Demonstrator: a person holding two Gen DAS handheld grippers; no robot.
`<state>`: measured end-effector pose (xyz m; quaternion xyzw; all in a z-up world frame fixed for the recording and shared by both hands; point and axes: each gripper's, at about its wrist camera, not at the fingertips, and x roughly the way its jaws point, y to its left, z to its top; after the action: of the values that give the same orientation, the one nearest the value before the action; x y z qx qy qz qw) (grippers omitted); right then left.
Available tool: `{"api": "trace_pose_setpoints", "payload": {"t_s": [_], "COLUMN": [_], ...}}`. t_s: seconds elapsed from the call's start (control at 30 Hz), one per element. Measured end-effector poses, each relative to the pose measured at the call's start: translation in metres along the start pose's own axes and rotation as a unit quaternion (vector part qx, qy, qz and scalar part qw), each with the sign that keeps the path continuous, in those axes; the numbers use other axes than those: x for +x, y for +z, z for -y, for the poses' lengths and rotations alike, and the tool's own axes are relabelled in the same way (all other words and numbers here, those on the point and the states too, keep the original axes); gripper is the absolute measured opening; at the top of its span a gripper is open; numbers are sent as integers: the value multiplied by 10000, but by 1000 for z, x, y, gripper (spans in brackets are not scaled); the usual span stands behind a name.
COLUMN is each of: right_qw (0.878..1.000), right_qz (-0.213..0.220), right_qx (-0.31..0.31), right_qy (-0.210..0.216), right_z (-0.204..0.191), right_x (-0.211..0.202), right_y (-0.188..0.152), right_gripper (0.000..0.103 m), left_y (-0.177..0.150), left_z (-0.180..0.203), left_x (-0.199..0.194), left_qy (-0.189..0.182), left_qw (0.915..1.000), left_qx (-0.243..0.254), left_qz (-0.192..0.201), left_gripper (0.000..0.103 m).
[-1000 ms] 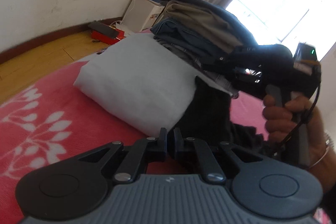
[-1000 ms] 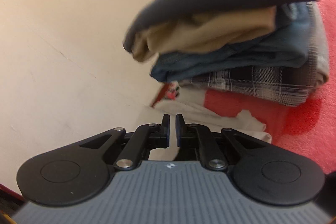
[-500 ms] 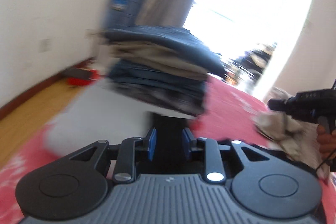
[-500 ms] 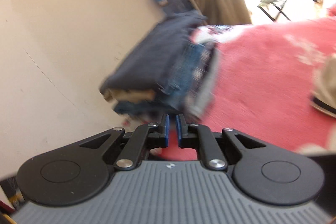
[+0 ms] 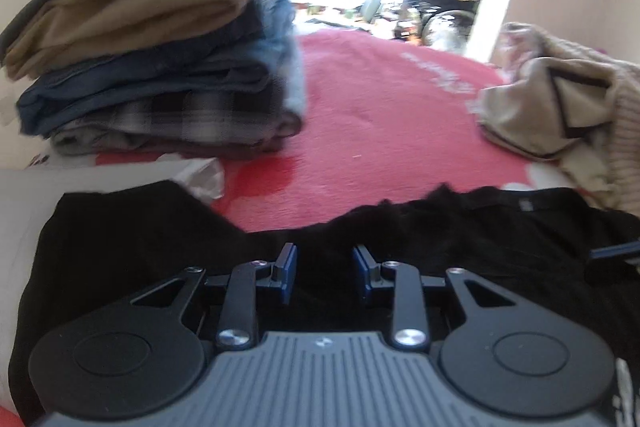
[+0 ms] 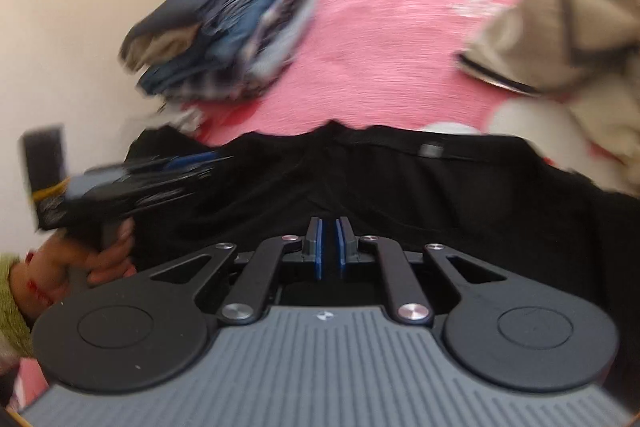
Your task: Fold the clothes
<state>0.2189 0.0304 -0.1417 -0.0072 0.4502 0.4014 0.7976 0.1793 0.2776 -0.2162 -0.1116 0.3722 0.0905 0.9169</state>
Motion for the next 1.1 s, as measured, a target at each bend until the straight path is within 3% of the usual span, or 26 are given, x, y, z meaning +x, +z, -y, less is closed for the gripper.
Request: {"api": "trace_pose_setpoints", "payload": {"t_s": [0.3, 0.37, 0.5, 0.63, 0.73, 0.8, 0.93, 1.1], "right_qw": [9977, 9980, 9981, 9917, 9892, 9879, 9894, 9915], "right_qz": [-226, -172, 244, 826, 1127, 1118, 621, -297], "right_qx": [-627, -596, 69, 450, 547, 485, 291, 199], "right_qy": [124, -78, -569, -874, -757, -959, -1283, -1249], "right_z": [-41, -39, -21, 5, 37, 59, 93, 111], "right_x": [98, 119, 132, 96, 33, -10, -61, -35], "right_y": [31, 38, 60, 70, 61, 48, 15, -16], "right_gripper": [7, 0, 0, 6, 6, 6, 7, 7], "left_y": [-13, -15, -15, -11, -9, -8, -5, -9], "left_z": [-16, -18, -14, -13, -13, -12, -7, 7], "left_x": [-8, -6, -5, -5, -11, -17, -31, -47], "left_qy": [116, 148, 247, 253, 246, 288, 421, 414], "left_qw": [9973, 9971, 9971, 9966, 9962, 9959, 9948, 9950], "left_qx": [-591, -630, -571, -642, -671, -630, -617, -539], "left_qz": [418, 403, 429, 439, 500, 578, 698, 726], "left_gripper": [30, 30, 32, 34, 38, 40, 44, 46]}}
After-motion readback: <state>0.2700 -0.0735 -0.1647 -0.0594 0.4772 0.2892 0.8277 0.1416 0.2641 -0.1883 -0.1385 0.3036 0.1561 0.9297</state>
